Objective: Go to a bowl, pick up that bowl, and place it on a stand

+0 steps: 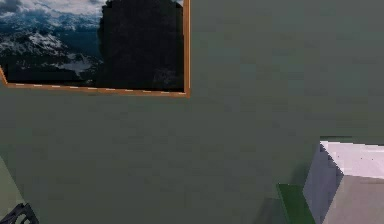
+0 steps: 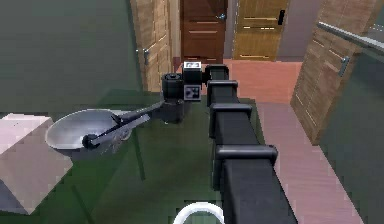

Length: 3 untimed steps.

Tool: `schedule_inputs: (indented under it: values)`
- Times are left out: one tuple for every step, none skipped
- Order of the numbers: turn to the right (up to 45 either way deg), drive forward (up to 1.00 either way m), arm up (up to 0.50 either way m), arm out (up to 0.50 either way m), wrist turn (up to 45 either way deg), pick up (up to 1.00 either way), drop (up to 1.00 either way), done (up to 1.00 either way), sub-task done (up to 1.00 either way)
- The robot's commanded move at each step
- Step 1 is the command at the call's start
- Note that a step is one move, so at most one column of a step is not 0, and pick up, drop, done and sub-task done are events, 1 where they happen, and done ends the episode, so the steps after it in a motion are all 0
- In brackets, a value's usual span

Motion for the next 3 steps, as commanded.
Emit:
schedule_inputs:
  values:
    - [0.0, 0.0, 0.0, 0.0, -45.0, 0.0, 0.0, 0.0, 0.0]
    - [0.0, 0.0, 0.0, 0.0, -12.0, 0.0, 0.0, 0.0, 0.0]
    - [0.0, 0.0, 0.0, -0.24, 0.0, 0.0, 0.0, 0.0, 0.0]
